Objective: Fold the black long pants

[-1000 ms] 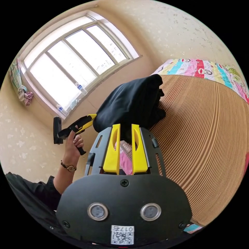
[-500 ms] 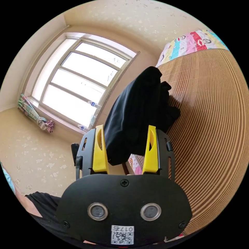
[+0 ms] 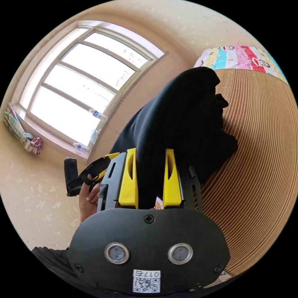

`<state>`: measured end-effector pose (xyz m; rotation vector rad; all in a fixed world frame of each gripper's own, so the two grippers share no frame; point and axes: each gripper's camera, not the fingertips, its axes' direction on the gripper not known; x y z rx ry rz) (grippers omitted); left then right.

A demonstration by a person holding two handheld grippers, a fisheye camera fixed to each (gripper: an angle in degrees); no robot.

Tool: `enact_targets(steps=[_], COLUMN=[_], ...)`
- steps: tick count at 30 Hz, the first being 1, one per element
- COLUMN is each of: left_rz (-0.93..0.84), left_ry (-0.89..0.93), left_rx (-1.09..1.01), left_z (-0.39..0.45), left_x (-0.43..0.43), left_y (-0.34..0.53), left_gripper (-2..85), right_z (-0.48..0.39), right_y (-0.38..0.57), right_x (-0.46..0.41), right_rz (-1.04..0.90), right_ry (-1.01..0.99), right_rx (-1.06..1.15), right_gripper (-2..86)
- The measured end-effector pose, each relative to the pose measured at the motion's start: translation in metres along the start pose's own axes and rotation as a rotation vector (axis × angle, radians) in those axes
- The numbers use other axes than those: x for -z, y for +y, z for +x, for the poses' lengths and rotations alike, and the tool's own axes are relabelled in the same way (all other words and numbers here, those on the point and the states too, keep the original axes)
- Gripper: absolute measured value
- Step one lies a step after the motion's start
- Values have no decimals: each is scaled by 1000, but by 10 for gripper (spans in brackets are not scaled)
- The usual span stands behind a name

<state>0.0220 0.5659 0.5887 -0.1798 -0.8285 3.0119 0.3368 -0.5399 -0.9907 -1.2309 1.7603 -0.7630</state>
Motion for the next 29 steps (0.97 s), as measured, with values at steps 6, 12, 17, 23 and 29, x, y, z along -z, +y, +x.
enact_targets(steps=[6,12,17,23,29], left_rz=[9,105,228,263,83], left_ry=[67,-50,-52,-146,-44], left_rx=[28,27,-9,-187,-352], left_z=[-35,-18,-10,24,67], left_x=[-39,-22,25,30,-39], left_y=[56,79,127,252,314], left_gripper=[124,154,135,137,136], right_z=[5,-22,-14,59,69], right_y=[43,74,166,328,465], right_x=[-17,2,70,195,356], right_rz=[12,-5,82,151,498], right_ry=[64,61,193,419,754], right_rx=[17,78,174,-43,-349], right_gripper=[144,141,121,87,76])
